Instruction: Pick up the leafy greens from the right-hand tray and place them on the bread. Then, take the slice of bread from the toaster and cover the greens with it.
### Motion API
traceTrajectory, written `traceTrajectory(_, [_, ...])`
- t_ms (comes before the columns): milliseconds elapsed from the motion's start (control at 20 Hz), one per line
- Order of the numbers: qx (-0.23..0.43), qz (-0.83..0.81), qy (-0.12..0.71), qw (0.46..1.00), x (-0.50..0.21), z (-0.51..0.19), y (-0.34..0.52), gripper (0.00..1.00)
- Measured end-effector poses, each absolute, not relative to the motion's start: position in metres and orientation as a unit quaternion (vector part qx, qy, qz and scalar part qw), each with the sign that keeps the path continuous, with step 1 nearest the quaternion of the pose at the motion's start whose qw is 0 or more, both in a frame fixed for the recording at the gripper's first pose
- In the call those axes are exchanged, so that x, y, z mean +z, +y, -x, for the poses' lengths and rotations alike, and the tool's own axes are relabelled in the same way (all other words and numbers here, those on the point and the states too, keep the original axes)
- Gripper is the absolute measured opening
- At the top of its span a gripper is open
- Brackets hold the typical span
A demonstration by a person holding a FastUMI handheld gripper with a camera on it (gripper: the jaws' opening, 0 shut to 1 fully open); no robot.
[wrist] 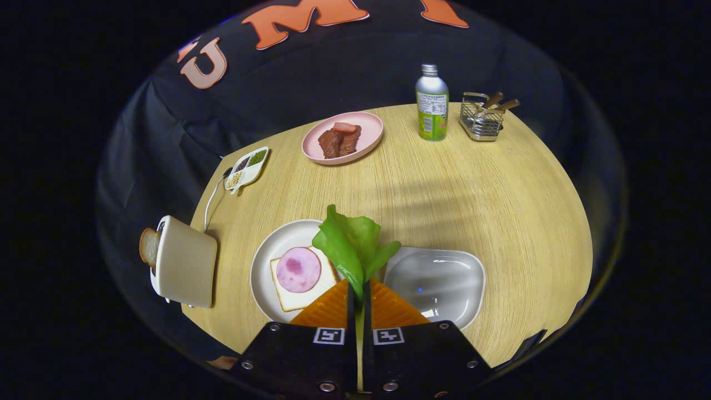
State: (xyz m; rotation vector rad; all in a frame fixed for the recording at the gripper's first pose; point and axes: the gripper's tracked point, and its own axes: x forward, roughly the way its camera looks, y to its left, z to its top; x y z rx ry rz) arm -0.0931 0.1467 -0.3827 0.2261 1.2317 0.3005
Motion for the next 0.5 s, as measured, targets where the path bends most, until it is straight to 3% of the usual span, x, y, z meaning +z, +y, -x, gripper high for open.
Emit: traceTrajectory(500, [0.188,-0.071,0.589,0.783,-0.390,0.085,0.210,0.04])
